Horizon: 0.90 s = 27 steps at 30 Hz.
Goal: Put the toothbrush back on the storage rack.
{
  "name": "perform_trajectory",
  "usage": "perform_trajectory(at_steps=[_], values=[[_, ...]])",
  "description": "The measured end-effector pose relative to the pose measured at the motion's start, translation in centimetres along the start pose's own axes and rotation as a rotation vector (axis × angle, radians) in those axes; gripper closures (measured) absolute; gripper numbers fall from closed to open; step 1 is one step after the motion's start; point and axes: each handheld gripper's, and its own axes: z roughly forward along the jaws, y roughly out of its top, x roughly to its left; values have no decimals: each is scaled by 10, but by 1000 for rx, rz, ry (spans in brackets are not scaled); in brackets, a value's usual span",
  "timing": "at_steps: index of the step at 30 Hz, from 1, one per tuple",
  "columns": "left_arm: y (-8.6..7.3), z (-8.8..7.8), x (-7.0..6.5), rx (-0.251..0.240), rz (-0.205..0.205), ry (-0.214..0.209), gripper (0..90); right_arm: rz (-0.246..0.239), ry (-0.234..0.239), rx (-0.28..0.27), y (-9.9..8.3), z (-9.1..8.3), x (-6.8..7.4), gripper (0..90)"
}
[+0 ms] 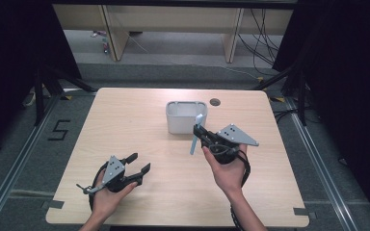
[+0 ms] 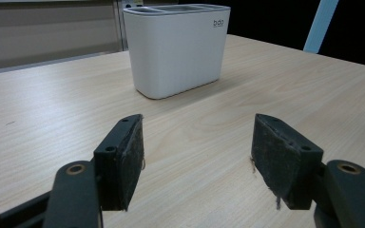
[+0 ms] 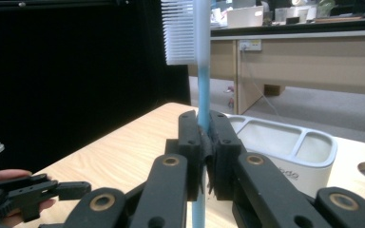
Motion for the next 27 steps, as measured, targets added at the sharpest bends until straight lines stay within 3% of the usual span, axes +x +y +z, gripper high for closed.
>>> perform_trajectory(at_steps=[3,9,10,13,19,21,27], values=[[-3,1,2,-22,-2,-4,348,-9,-8,-10,3,0,-3,858],[-6,1,4,-13,-8,9,348,-6,-25,-22,7,0,-8,858],[-7,1,4,-10,-8,15,348,-24,-35,-29,9,0,-11,858],[-9,1,5,-14,-14,18,345,-4,-48,-21,11,-1,-11,858],[-11,0,6,-23,-22,20,343,-8,-59,-39,16,1,-17,858],[-11,0,6,-26,-23,26,343,-31,-69,-50,19,1,-20,858],[-12,1,3,-39,8,31,343,-19,-78,-67,28,3,-25,858]])
